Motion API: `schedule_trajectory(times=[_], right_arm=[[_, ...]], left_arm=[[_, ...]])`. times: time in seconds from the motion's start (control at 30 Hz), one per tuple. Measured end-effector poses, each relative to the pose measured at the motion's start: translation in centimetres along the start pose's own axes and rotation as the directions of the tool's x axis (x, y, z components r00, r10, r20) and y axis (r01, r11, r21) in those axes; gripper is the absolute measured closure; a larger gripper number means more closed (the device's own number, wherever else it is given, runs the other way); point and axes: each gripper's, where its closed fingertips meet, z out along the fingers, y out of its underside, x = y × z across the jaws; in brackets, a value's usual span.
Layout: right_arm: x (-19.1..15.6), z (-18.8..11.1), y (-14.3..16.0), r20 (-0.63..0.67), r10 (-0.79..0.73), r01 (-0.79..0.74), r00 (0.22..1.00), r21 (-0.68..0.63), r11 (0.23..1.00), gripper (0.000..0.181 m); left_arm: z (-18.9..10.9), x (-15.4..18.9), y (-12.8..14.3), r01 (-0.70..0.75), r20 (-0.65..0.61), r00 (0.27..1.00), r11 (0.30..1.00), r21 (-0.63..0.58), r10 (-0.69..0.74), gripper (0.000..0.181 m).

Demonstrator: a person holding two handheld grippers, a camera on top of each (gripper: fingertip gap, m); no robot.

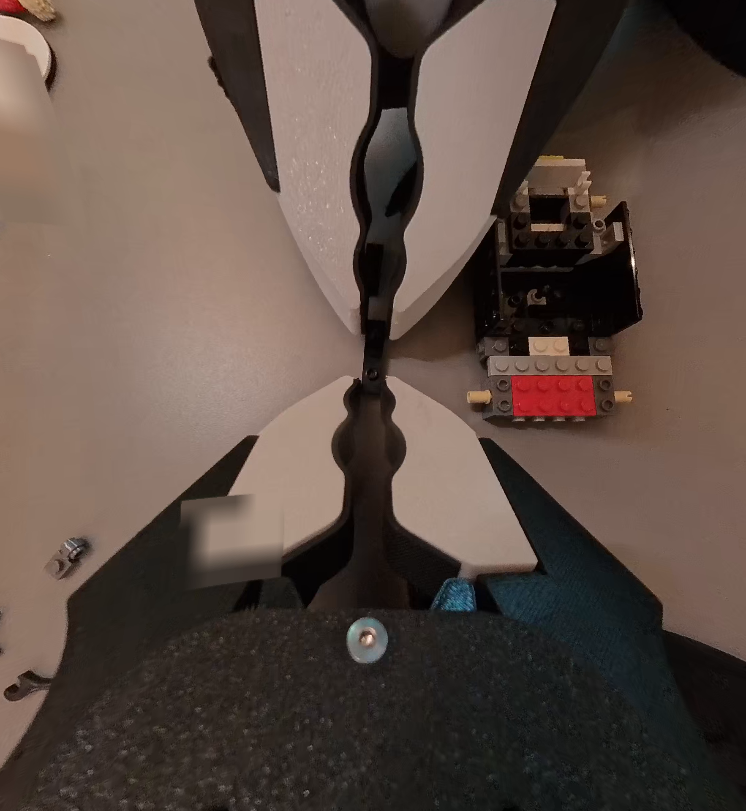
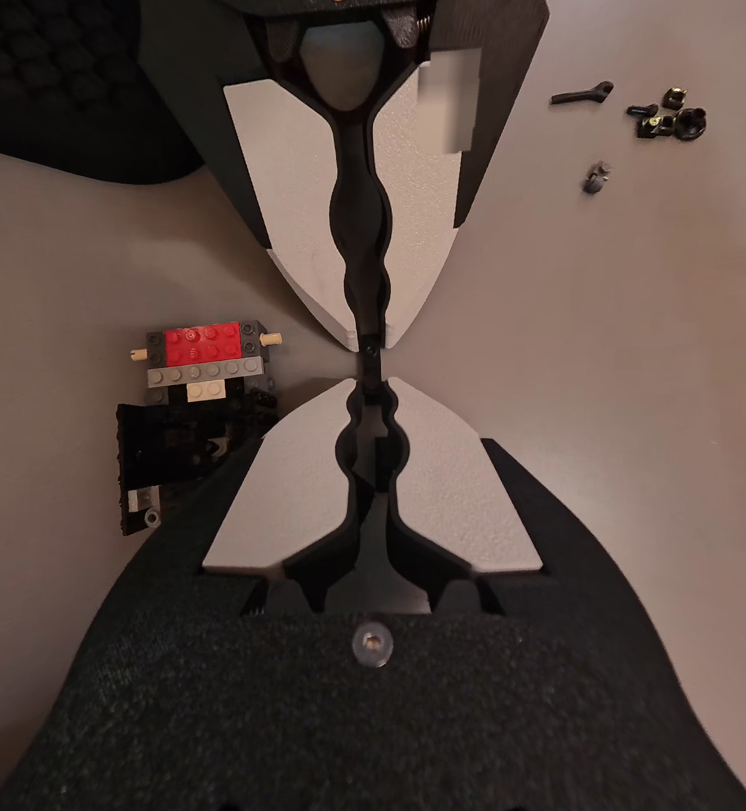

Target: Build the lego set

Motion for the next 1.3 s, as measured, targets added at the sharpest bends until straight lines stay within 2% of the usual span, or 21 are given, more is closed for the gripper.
schedule_trajectory(times=[0.67,1.03,1.2,1.27,1.3], right_arm=[[0.0,0.1,0.2,0.021,0.016,-0.016,1.0,0.004,1.0,0.171],[0.1,-0.8,0.0,0.024,0.022,-0.023,0.999,0.034,0.999,0.166],[0.4,-2.5,-0.7,0.044,0.072,-0.077,0.996,0.11,0.991,0.165],[0.2,-3.5,-1.2,0.093,0.152,-0.166,0.984,0.17,0.971,0.164],[0.2,-4.0,-1.4,0.144,0.236,-0.262,0.961,0.205,0.943,0.163]], left_arm=[[0.1,0.1,-0.1,-0.009,0.001,1.0,1.0,-0.002,0.009,0.173],[-0.2,0.0,-0.8,-0.024,0.012,1.0,0.999,0.042,0.024,0.173],[-0.5,0.1,-1.3,-0.043,0.017,0.999,0.997,0.071,0.042,0.173],[-0.8,0.2,-1.8,-0.059,0.021,0.998,0.994,0.087,0.057,0.173],[-1.1,0.4,-2.1,-0.068,0.019,0.998,0.993,0.096,0.067,0.173]])
